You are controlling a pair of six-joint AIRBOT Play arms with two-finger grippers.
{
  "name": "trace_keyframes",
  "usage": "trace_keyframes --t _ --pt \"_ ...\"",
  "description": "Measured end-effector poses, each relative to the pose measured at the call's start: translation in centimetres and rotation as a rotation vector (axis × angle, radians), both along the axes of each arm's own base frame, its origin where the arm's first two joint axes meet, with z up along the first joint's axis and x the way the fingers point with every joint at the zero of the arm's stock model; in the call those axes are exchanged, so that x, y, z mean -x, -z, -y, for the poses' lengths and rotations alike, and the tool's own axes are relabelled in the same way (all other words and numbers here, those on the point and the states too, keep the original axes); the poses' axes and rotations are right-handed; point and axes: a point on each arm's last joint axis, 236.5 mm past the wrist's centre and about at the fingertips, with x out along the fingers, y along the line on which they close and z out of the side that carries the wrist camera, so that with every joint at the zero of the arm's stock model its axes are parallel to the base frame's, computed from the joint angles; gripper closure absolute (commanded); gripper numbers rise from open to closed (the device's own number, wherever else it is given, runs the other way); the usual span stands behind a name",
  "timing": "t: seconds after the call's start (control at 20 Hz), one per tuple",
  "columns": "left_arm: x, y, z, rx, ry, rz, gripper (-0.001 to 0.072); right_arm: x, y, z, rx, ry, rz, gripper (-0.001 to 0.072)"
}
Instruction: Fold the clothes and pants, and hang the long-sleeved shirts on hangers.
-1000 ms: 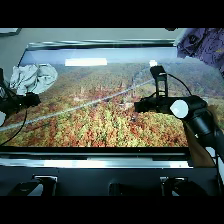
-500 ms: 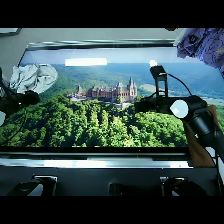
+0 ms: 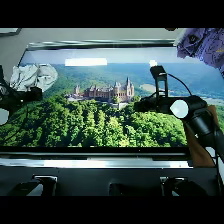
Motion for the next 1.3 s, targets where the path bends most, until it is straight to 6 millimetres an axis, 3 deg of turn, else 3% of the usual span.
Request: trace_keyframes --t 0.45,0.55,0.7,0.8,0.95,1.2,1.3 --pt "-1.4 2.5 -3.0 0.045 -0.098 -0.045 -0.0013 0.0 0.0 0.0 0.000 0.000 0.000 0.0679" --pt "-3.1 1.7 -5.2 0.037 -0.137 -0.040 -0.0013 0.0 0.0 0.0 0.000 0.000 0.000 0.0679" --pt "-7.9 1.2 -10.9 0.010 -0.212 -0.095 -0.0013 0.0 0.0 0.0 0.000 0.000 0.000 0.0679" --pt "-11.7 3.4 -15.4 0.019 -0.271 -0.179 -0.0013 0.0 0.0 0.0 0.000 0.000 0.000 0.0679" --pt "-15.7 8.3 -20.0 0.064 -0.337 -0.263 -0.0013 0.0 0.0 0.0 0.000 0.000 0.000 0.0679" --pt "-17.4 15.8 -22.8 0.111 -0.385 -0.334 -0.0013 0.0 0.0 0.0 0.000 0.000 0.000 0.0679" --pt "-17.5 17.3 -23.3 0.116 -0.393 -0.339 -0.0013 0.0 0.0 0.0 0.000 0.000 0.000 0.0679"
